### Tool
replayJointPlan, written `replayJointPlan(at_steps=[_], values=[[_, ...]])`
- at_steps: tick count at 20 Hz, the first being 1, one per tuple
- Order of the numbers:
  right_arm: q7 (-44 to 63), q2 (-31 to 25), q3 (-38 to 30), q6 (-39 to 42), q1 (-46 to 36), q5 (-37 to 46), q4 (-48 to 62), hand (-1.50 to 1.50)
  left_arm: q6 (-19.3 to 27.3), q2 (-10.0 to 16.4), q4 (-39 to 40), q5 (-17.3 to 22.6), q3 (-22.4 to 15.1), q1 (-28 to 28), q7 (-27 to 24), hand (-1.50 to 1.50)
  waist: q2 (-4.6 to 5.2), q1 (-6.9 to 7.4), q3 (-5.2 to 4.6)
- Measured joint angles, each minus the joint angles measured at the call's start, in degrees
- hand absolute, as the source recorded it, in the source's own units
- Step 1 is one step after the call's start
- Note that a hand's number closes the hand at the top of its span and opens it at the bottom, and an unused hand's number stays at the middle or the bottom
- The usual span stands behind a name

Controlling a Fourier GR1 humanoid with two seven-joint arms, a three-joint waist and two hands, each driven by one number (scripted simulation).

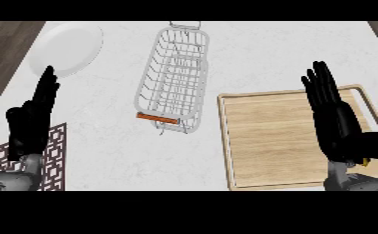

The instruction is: Pick the sweet potato from the tray and place it in the tiered basket

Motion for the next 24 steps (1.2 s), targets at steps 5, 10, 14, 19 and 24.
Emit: replayJointPlan(at_steps=[5,10,14,19,24], values=[[-4.6,2.5,-7.4,6.4,-0.1,-13.3,-4.0,1.50,-3.5,-0.7,-1.0,3.4,-0.2,0.9,0.7,0.00,-0.76,-1.66,-1.64],[1.9,1.3,-15.4,1.7,4.4,-18.2,2.4,-1.50,-7.2,-3.2,-1.2,8.1,-1.4,1.8,0.5,0.00,-0.22,-2.84,-2.40],[4.9,0.2,-21.8,-0.1,4.5,-22.3,6.4,-1.50,-11.4,-3.4,-1.2,11.3,-0.7,1.8,0.5,0.00,-0.50,-1.98,-2.48],[4.3,-8.1,-26.6,7.6,6.8,-21.6,10.9,-1.50,-14.2,-3.5,0.9,12.6,0.6,1.3,-0.1,0.00,-0.64,-1.67,-2.52],[7.3,-21.4,-26.9,17.8,11.5,-17.1,12.3,-1.50,-14.6,-4.0,0.5,12.9,0.5,2.1,-0.2,0.00,-0.72,-1.64,-2.57]])
